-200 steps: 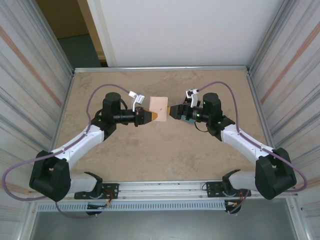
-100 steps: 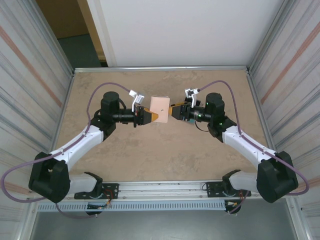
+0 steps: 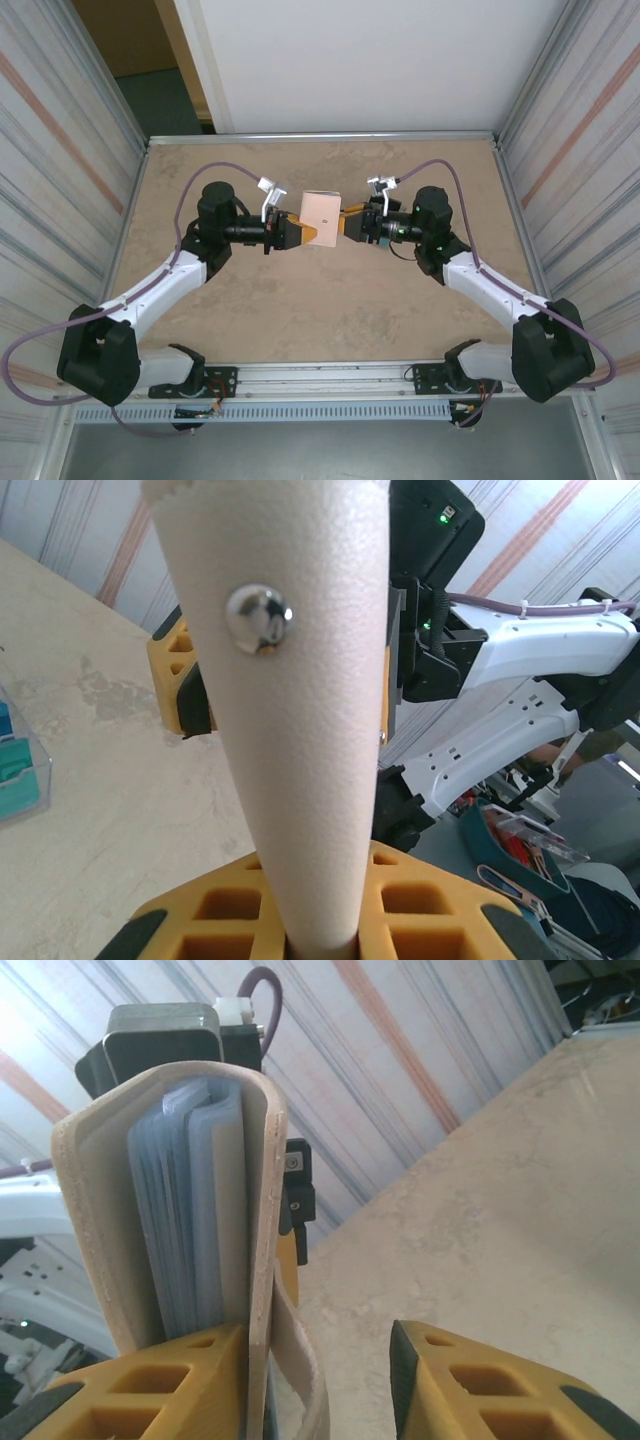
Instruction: Take the credit cards out of the card holder
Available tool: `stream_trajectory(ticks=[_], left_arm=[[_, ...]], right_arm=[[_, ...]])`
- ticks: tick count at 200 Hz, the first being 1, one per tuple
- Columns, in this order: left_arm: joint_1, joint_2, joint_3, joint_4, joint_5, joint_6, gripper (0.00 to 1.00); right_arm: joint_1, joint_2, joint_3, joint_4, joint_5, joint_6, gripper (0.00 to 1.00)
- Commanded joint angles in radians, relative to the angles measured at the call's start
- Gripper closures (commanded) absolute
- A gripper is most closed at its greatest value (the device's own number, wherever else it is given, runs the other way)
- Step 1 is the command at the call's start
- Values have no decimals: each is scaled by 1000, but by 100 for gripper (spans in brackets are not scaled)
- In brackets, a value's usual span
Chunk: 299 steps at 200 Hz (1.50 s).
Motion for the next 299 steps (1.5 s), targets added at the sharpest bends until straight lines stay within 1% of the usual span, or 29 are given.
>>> stream_trajectory(ticks=[1, 13, 27, 40, 51, 56, 71, 100, 118, 139, 160, 168, 190, 206, 237, 249, 272, 299], left_arm=[[-14, -11, 12, 47, 12, -5, 100], [-13, -13, 10, 33, -3, 1, 100], [-13, -19, 8, 3, -32, 19, 100], [-14, -27, 11, -40, -68, 41, 93], [-14, -32, 13, -75, -95, 61, 89], [-14, -34, 13, -87, -105, 66, 84], [-14, -35, 13, -96, -127, 72, 65], [-27, -26, 15, -108, -170, 85, 42], [-43, -20, 20, -136, -210, 111, 36], [-66, -14, 28, -149, -245, 132, 19], [-82, -11, 33, -151, -266, 144, 7], [-86, -10, 33, -155, -278, 148, 5], [-103, -12, 36, -180, -322, 171, 2], [-115, -18, 36, -206, -382, 190, 1], [-145, -39, 34, -258, -556, 222, 2], [-156, -52, 31, -267, -617, 231, 4], [-170, -76, 25, -280, -701, 239, 13], [-171, -99, 17, -286, -743, 238, 34]], right_arm=[[46, 20, 37, 51, -86, 14, 66], [52, 20, 42, 45, -84, 8, 75], [52, 11, 39, 32, -66, 0, 90], [51, -3, 39, 11, -43, -7, 100], [52, -16, 40, -22, -17, -16, 100], [52, -25, 42, -42, -3, -22, 100], [59, -50, 51, -115, 53, -47, 100], [78, -94, 62, -225, 170, -82, 100], [84, -115, 62, -261, 226, -83, 100], [87, -138, 60, -294, 288, -86, 100], [87, -155, 56, -317, 340, -87, 100], [88, -160, 56, -323, 357, -85, 100], [89, -170, 51, -331, 387, -79, 100], [92, -172, 51, -337, 394, -78, 100], [103, -173, 63, -368, 421, -87, 100], [108, -173, 69, -386, 435, -95, 100], [118, -172, 81, -420, 460, -113, 100], [119, -172, 86, -436, 485, -119, 100]])
